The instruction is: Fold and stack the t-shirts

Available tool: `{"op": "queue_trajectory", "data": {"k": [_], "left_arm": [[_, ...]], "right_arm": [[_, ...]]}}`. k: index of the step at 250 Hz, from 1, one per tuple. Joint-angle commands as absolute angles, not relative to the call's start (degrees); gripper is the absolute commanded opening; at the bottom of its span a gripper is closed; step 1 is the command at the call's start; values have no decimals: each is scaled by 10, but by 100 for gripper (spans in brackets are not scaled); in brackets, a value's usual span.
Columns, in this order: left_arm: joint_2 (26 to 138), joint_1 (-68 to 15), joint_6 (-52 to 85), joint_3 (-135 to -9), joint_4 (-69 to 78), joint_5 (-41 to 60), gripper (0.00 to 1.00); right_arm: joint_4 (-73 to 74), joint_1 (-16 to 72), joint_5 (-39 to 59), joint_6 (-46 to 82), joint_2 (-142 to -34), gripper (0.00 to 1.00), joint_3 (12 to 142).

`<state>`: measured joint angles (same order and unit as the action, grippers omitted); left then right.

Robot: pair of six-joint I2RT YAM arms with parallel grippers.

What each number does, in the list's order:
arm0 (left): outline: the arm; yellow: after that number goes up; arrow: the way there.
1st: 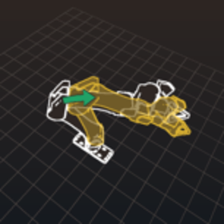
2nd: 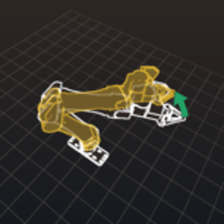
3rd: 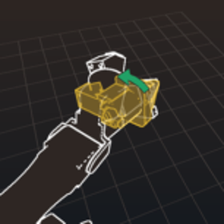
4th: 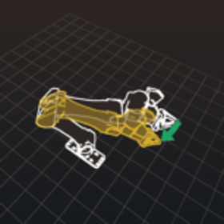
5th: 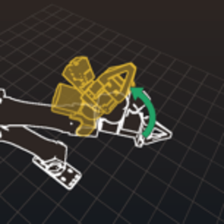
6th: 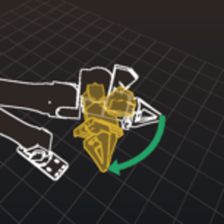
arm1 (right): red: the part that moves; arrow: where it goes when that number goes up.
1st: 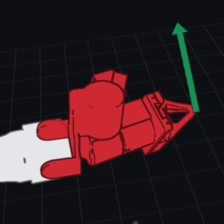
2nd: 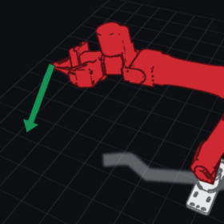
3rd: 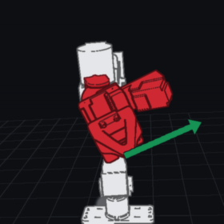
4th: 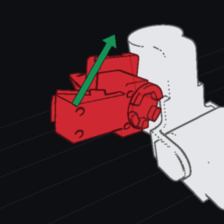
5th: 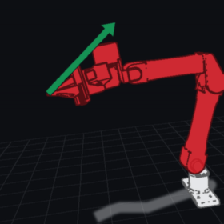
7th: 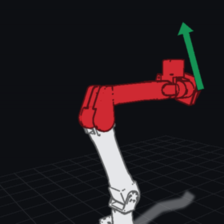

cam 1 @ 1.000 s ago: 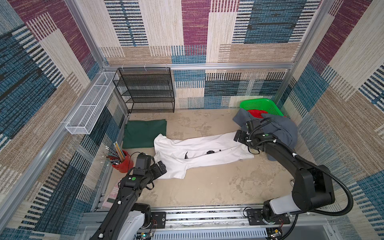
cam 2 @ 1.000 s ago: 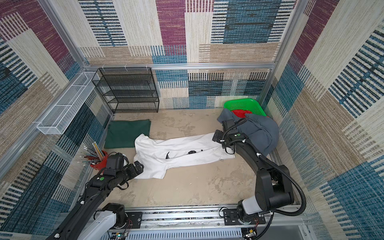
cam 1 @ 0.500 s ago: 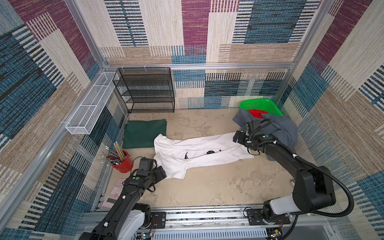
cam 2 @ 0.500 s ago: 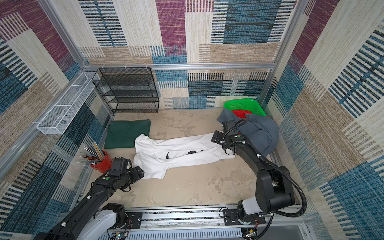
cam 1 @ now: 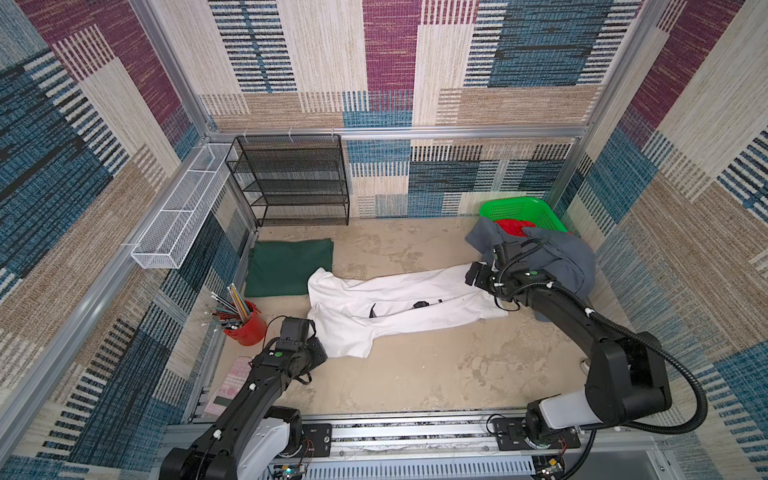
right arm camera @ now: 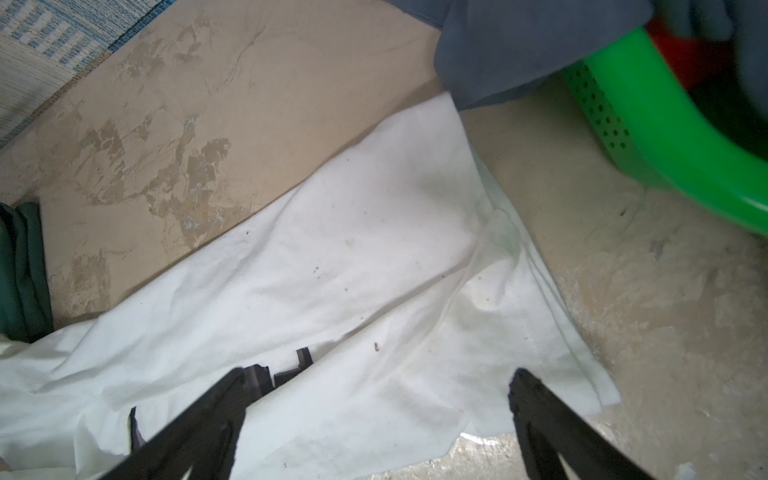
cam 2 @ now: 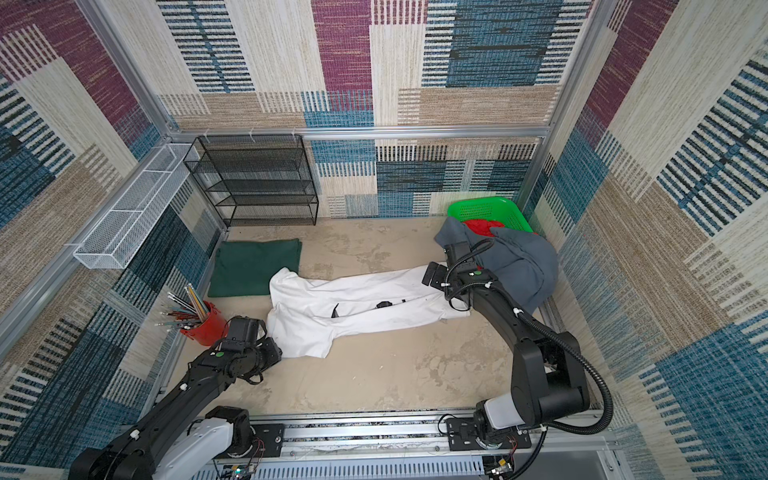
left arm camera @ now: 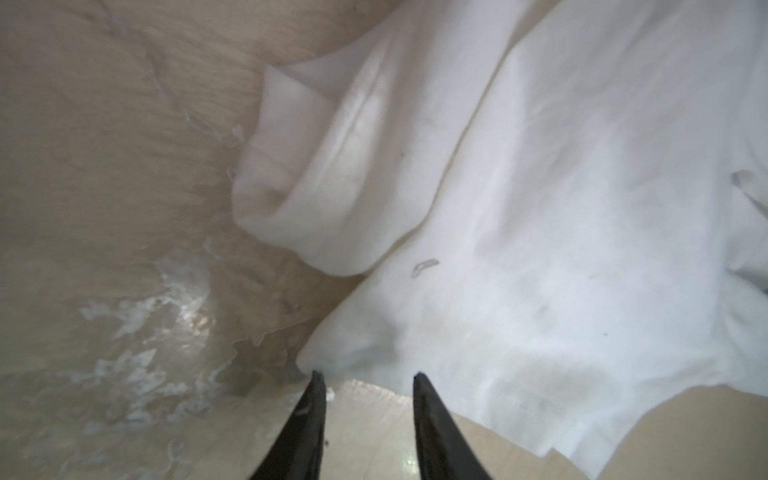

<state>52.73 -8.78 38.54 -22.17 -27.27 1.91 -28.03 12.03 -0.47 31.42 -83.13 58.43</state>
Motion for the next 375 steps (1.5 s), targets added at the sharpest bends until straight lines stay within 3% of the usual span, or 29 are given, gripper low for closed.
{"op": "queue_trajectory", "data": {"k": [1,43,181,200,275,375], "left_arm": [[518,-88,377,-234,-288,5,37],[503,-86,367,-250,-319,-56,43],[588,-86,375,-250,-259,-7,38],[601,-86,375,-253,-253,1,35],[596,-86,365,-265,-271,3,0],[557,-86,395,-346,-278,48,0]], "right_arm": [[-259,120,-4,313,-832,99,582],[-258,120,-3,312,-838,98,581],[-245,112,1,301,-840,98,571],[-245,110,0,300,-838,99,569],[-249,104,-10,294,-830,98,564],[-245,101,-19,291,-835,99,561]]}}
